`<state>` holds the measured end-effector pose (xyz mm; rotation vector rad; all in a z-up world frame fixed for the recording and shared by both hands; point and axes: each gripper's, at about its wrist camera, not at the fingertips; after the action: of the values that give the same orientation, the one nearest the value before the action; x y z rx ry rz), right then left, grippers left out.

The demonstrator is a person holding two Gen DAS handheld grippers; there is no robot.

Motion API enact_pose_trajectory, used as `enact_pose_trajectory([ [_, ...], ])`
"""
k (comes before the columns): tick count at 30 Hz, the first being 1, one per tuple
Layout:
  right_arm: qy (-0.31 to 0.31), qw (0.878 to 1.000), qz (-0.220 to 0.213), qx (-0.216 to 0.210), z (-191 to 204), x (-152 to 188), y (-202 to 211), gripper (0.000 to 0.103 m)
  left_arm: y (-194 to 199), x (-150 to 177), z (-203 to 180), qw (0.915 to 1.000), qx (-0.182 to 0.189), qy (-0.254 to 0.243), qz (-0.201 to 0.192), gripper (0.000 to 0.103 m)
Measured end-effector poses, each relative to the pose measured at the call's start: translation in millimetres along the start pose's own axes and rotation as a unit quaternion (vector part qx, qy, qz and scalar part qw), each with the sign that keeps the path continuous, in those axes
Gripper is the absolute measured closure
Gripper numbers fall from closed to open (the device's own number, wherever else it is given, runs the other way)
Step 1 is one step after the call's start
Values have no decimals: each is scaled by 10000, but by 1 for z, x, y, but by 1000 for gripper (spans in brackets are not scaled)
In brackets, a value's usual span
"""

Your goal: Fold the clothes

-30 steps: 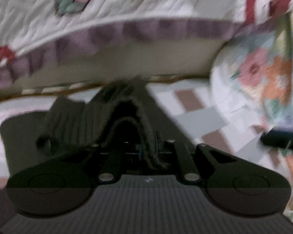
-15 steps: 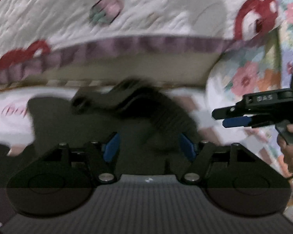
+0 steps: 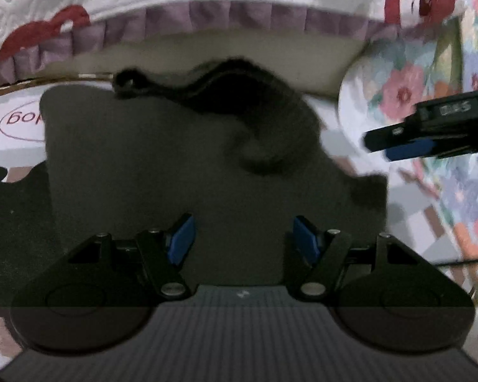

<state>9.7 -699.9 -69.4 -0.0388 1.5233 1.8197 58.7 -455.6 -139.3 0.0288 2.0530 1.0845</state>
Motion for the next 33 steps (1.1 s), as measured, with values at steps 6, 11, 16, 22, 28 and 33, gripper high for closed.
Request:
enact_pose_trajectory([
  [6, -102, 9994, 104, -319, -14, 15, 4, 40, 5, 5, 18, 9989, 332, 329, -11, 36],
  [11, -83, 9968, -65, -794, -17, 23, 11, 63, -1, 0, 22, 9981, 433, 428, -71, 36],
  [16, -64, 9916, -234, -1268, -20, 31, 18, 89, 15, -14, 44, 9896, 885, 1064, -382, 39],
  [22, -118, 9925, -41, -1219, -29, 43, 16, 90, 20, -11, 50, 9910, 792, 1075, -82, 41],
  [28, -164, 9959, 756, -470, -41, 54, -8, 90, 10, 2, 50, 9906, 780, 1108, 178, 41],
  [33, 419, 9928, 1098, -216, -21, 53, -21, 90, 16, -2, 42, 9946, 532, 829, 323, 40],
])
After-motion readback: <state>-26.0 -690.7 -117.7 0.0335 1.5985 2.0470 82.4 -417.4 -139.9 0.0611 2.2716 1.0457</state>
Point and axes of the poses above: each gripper's, at about its wrist camera, not at the fingertips, and y roughly against the way its jaws point, z to its left, x to its underside, and after that the axes turned 2 degrees about x, right-handed
